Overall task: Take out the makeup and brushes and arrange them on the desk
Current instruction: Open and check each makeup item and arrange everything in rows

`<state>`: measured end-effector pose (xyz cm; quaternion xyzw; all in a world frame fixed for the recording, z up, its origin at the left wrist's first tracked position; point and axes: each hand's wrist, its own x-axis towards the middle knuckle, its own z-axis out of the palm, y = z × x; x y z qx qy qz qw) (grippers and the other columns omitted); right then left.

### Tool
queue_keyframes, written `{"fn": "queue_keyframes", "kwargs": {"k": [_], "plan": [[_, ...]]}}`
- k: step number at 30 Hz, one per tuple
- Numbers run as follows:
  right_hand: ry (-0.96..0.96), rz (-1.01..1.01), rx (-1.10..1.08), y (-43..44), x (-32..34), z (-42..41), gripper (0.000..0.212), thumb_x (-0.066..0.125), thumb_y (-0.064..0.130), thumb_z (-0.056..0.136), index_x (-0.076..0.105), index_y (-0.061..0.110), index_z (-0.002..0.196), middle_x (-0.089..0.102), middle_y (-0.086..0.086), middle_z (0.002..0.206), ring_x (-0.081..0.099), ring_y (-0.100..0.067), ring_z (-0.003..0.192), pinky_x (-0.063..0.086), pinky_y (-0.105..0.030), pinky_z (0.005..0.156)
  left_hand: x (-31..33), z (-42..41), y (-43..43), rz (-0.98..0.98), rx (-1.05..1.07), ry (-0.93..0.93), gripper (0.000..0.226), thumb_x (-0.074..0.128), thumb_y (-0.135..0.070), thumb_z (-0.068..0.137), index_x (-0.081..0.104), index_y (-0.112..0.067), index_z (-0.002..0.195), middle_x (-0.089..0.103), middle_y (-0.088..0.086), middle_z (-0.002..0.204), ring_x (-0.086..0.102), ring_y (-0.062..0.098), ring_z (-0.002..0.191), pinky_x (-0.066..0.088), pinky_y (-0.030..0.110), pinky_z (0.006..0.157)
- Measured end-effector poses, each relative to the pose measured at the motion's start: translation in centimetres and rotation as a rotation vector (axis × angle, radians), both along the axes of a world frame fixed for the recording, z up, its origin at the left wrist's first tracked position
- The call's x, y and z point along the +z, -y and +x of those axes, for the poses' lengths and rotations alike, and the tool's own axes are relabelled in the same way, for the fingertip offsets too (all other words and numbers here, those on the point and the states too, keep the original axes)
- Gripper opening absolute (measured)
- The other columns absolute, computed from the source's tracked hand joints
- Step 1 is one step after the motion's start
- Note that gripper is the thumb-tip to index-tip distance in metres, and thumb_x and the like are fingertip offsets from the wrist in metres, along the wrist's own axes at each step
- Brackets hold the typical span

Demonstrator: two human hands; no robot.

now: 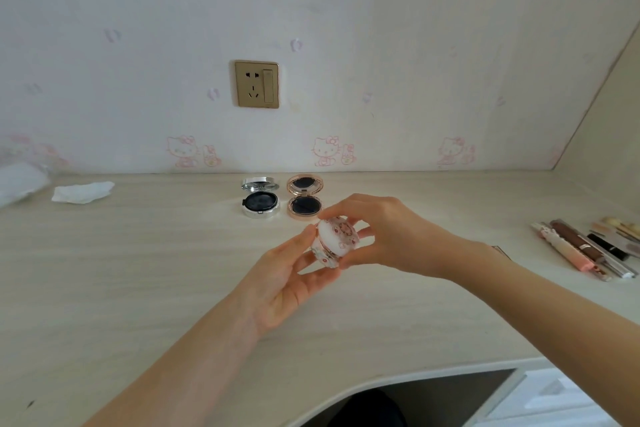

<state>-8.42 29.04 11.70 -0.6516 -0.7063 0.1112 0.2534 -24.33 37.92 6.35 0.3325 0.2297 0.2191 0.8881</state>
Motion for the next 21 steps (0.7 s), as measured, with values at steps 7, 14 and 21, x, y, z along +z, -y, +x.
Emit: {"fn": "queue_keyframes", "kwargs": {"k": [7,14,21], "plan": [[0.079,0.043,-0.050,-0.1,-0.4,0.1,0.063,0.065,0.046,0.083,0.039,0.035,0.140,0.047,0.016,0.124,0.047,0.004,0.104,0.043,-0.013,0.089,0.4,0.0,0.2,0.065,-0.008,0.007,0.030,0.066,-0.020,0.080,0.072,0.000,0.101,0.069,0.017,0.106,0.068,0.031,0.095,0.058,0.031,0.080],[0.135,-0.036,-0.022,-0.5,-0.9,1.1,0.054,0.063,0.038,0.088,0.042,0.038,0.138,0.054,0.013,0.122,0.047,0.002,0.103,0.038,-0.014,0.087,-0.1,-0.3,-0.3,0.038,-0.031,-0.038,0.040,0.058,-0.028,0.088,0.060,0.002,0.113,0.067,0.030,0.106,0.068,0.037,0.095,0.057,0.037,0.083],[0.051,-0.120,-0.087,-1.4,-2.7,1.4,0.048,0.062,0.044,0.084,0.050,0.040,0.131,0.058,0.007,0.112,0.057,-0.009,0.101,0.049,-0.034,0.091,-1.5,-0.8,-0.7,0.431,-0.035,-0.168,0.032,0.057,-0.020,0.093,0.061,0.000,0.118,0.070,0.018,0.109,0.067,0.032,0.102,0.054,0.035,0.091]]}}
